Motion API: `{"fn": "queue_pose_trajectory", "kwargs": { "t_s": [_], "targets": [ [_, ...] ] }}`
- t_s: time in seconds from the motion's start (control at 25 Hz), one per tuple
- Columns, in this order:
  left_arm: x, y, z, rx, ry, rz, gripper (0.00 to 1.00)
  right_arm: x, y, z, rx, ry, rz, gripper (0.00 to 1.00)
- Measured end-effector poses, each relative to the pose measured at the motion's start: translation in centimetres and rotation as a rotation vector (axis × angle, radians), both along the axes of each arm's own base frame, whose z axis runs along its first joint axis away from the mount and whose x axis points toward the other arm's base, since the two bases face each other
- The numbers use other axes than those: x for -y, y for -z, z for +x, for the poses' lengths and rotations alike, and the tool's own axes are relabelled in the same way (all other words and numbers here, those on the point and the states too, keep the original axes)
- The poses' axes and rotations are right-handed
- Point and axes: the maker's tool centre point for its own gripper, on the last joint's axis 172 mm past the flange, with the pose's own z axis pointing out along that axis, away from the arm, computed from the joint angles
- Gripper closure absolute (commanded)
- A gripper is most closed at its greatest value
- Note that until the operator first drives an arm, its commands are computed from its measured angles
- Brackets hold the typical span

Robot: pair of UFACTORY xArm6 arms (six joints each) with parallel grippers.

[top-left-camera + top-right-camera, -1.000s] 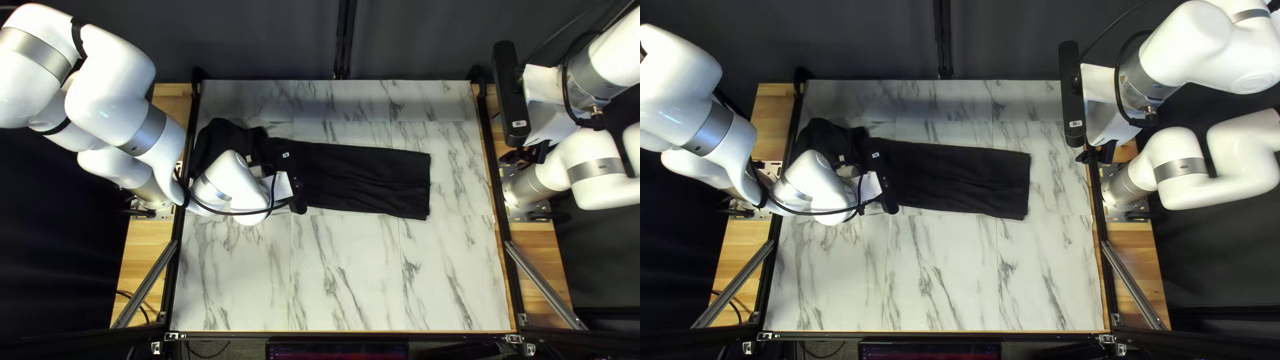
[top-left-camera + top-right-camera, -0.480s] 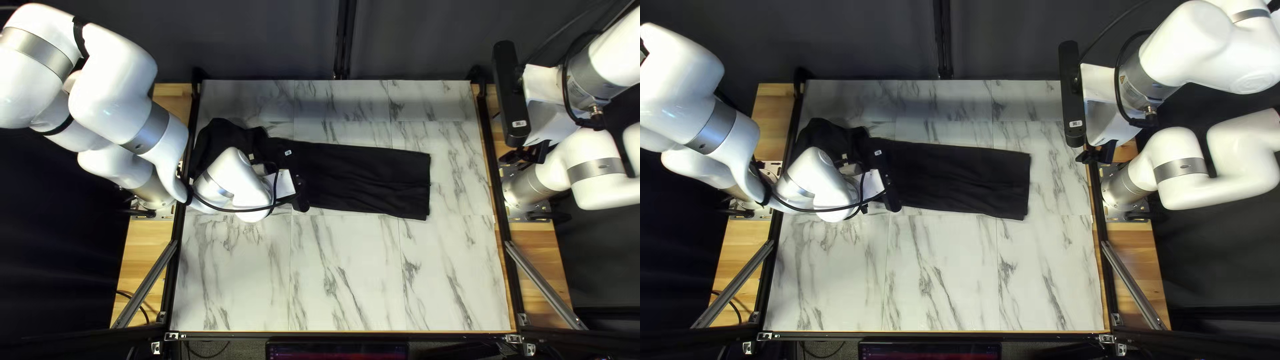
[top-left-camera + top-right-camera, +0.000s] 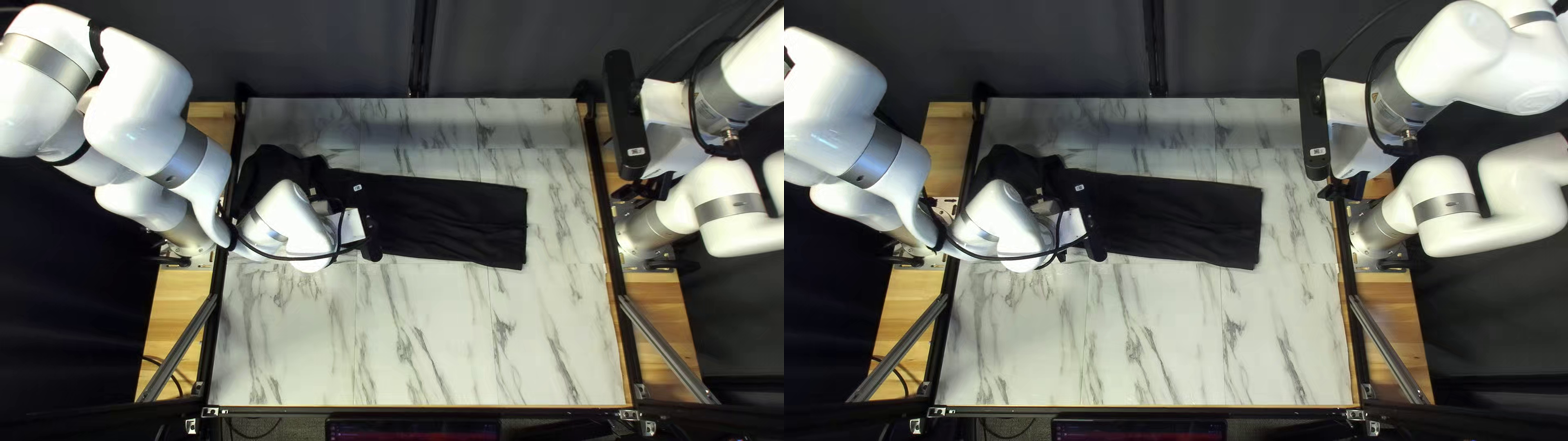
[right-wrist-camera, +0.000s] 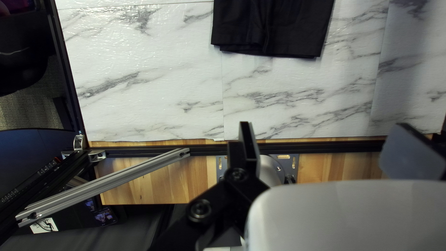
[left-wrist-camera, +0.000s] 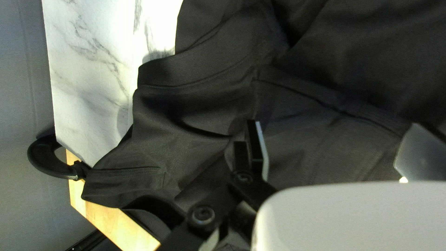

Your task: Fold t-shirt

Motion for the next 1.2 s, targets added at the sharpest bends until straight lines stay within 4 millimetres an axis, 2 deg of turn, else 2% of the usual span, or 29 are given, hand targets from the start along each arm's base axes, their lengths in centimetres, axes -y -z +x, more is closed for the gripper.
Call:
{"fn": "queue_pose_trajectory", "kwargs": {
  "t_s": [0.24, 0.52, 0.84, 0.96, 1.2],
  "targets": [
    [0.1, -0.4, -0.2, 0.001, 0.008, 0.001, 0.01, 0.0, 0.0, 0.0, 0.000, 0.000, 0.000, 0.00],
    [0.5, -2.5, -1.4, 0.003, 0.029, 0.009, 0.00, 0.0, 0.0, 0.0, 0.000, 0.000, 0.000, 0.00],
    [-1.6, -9.4, -4.0, 0.023, 0.117, -0.064, 0.00, 0.0, 0.0, 0.0, 0.000, 0.000, 0.000, 0.00],
    [-2.5, -12.3, -5.6, 0.037, 0.159, -0.114, 0.00, 0.0, 0.0, 0.0, 0.000, 0.000, 0.000, 0.00],
    [-4.4, -16.2, -9.3, 0.023, 0.217, -0.213, 0.00, 0.0, 0.0, 0.0, 0.000, 0.000, 0.000, 0.00]
  ]
}}
